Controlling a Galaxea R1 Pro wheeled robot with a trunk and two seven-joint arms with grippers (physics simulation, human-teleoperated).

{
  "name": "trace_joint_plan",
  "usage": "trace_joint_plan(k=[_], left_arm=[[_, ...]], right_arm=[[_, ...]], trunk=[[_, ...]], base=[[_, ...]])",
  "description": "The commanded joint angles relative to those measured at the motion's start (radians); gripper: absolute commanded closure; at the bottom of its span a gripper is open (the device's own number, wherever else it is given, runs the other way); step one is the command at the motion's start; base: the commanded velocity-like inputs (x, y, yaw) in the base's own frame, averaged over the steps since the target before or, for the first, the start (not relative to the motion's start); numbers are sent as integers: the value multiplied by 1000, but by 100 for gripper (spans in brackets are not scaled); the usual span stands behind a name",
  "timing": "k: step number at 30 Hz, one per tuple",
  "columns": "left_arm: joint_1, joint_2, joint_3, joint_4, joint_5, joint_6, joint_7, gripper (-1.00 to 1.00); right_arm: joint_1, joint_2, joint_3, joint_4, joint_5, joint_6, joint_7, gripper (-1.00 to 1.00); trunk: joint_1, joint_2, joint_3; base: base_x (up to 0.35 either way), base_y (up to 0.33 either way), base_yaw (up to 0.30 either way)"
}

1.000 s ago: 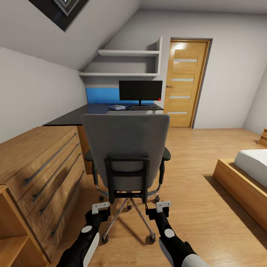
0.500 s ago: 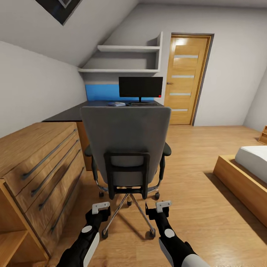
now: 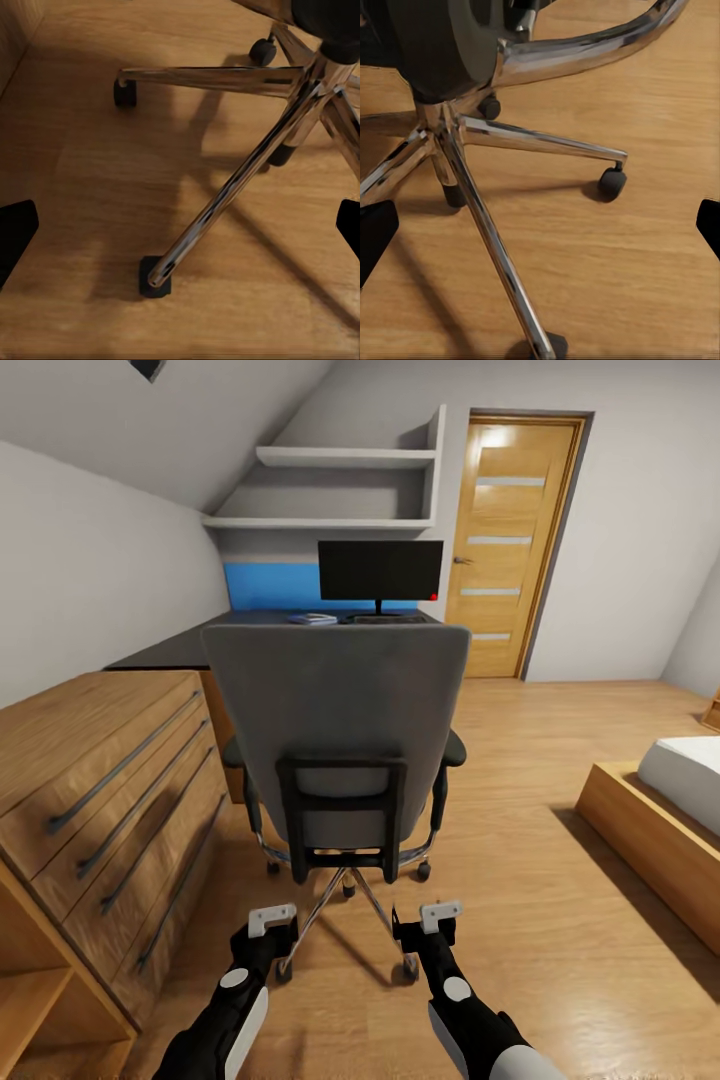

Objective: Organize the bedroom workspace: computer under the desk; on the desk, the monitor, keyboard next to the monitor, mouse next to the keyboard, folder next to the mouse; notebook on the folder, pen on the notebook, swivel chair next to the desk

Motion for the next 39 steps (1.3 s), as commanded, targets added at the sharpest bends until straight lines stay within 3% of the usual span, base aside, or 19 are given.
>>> trace_joint_plan(k=[1,10,19,26,39], left_arm=[[0,0,-2,-1,6,4,5,-100],[0,-1,-2,-1,6,-33,5,-100],[0,-1,-2,-1,3,-99,7,-100],[0,0,-2,0,3,-104,9,-100],[0,-1,-2,0,3,-105,7,-100]], right_arm=[[-1,0,3,1,10,-1,-10,-100],[-1,0,8,-4,11,-21,-22,-100],[-1,0,12,-12,16,-57,-84,-100],[-1,0,11,-19,19,-111,-93,-100],[-1,0,12,-19,17,-128,-92,-100]], trunk=[[0,-1,-5],[1,-1,-13],[1,-1,-13],[1,-1,-13],[1,-1,-13]], base=[[0,0,0],[0,0,0],[0,0,0],[0,0,0],[12,0,0]])
